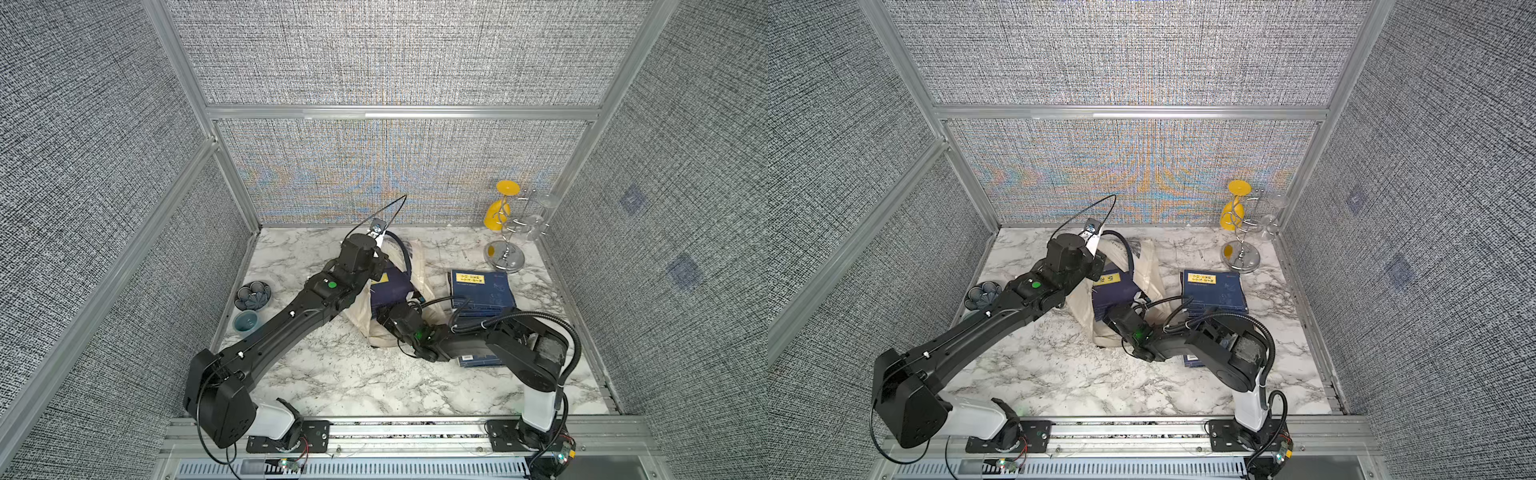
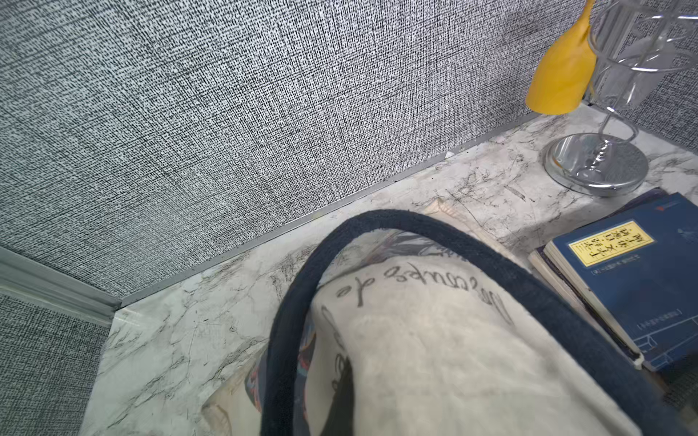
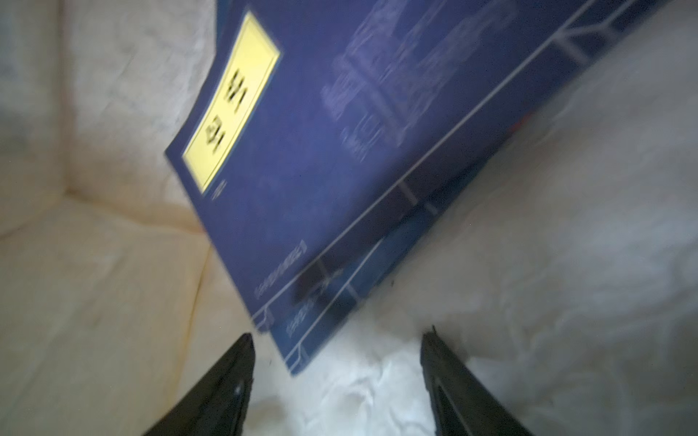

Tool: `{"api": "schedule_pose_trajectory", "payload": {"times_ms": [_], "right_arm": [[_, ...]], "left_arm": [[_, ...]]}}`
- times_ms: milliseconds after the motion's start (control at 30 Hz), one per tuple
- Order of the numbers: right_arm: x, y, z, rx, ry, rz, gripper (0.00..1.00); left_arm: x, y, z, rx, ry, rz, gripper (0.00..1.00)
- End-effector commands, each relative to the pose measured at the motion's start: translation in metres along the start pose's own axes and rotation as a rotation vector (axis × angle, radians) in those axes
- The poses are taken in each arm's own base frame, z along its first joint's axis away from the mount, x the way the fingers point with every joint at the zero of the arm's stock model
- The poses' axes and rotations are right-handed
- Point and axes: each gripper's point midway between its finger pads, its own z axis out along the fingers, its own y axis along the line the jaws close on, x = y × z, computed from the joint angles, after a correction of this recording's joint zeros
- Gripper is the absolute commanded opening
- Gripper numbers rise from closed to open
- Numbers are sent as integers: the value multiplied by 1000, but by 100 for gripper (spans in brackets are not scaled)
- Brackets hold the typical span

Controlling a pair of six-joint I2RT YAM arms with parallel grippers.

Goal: Take out the books from the canvas bag
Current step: Pick up the book from the canvas bag.

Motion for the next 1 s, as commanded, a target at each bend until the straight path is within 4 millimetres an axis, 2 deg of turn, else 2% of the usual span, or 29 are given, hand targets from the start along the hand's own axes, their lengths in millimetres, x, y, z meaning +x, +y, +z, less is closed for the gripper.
{"api": "schedule_pose_trajectory", "payload": {"times_ms": [0, 233, 333, 500, 633, 800, 967], "right_arm": [[-12, 0, 10, -19, -23, 18, 71], [-25, 17, 14, -80, -57, -38, 70], [-28, 20, 12, -100, -74, -42, 64], [-31, 29, 9, -136, -89, -64, 50], [-36, 41, 0, -185, -101, -80, 33], [-37, 46, -13, -183, -111, -105, 27], [-40, 43, -11, -169, -131, -101, 26]], "left_arm": [[-40, -1, -16, 32, -172, -62, 0], [-54, -15, -38, 85, -279, 2, 0], [-55, -15, -40, 85, -288, 16, 0], [-50, -15, -34, 72, -261, 26, 0], [-44, -14, -27, 54, -225, 35, 0], [-33, -12, -12, 15, -167, 54, 0], [-24, -15, 0, 9, -124, 63, 0]]}}
